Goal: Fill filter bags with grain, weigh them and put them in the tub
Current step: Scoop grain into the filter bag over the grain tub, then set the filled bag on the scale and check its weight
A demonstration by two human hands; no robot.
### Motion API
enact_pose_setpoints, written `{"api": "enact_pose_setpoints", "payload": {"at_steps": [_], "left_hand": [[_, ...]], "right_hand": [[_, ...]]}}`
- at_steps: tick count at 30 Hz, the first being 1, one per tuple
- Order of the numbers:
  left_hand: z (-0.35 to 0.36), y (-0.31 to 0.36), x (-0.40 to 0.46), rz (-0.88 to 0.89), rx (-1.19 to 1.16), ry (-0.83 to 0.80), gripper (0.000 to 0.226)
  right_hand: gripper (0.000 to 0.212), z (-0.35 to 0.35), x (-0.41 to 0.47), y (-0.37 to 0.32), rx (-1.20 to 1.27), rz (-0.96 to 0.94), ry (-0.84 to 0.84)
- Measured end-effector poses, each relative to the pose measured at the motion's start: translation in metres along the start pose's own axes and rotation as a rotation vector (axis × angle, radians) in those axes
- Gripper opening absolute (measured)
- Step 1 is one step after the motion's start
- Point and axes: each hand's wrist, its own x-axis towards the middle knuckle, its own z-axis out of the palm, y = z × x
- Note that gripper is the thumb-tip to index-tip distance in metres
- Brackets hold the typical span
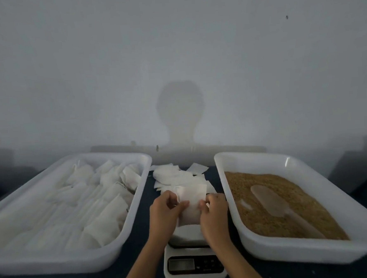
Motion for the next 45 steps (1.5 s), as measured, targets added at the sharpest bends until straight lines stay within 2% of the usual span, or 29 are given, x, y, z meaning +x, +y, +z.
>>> {"api": "enact_pose_setpoints", "payload": {"at_steps": [5, 10, 13, 16, 19, 23, 34, 45], "left_hand": [[0.011, -0.017, 0.0, -0.026, 0.06, -0.071, 0.027], [0.011, -0.031, 0.004, 0.16, 0.283, -0.118, 0.041], [0.006, -0.04, 0.007, 0.239, 0.255, -0.087, 0.022], [0.0, -0.052, 0.006, 0.149, 0.136, -0.02, 0.003], [-0.007, -0.061, 0.007, 0.055, 0.043, 0.067, 0.011], [-0.009, -0.064, 0.007, -0.065, -0.125, 0.106, 0.019], [-0.004, -0.075, 0.009, -0.167, -0.259, 0.147, 0.023], [-0.004, -0.075, 0.01, -0.166, -0.213, 0.132, 0.018]], "right_hand": [[0.019, 0.008, 0.001, 0.027, 0.004, 0.001, -0.043], [0.017, 0.007, 0.007, 0.047, 0.039, -0.011, -0.152], [0.007, 0.001, 0.011, 0.057, 0.173, -0.005, -0.19], [0.016, -0.005, 0.008, 0.063, 0.367, 0.061, -0.222], [0.028, -0.008, 0.004, 0.065, 0.523, 0.136, -0.248], [0.039, -0.009, 0.006, 0.061, 0.611, 0.153, -0.24], [0.038, -0.007, 0.005, 0.065, 0.628, 0.136, -0.238], [0.036, -0.002, 0.002, 0.07, 0.643, 0.145, -0.24]]}}
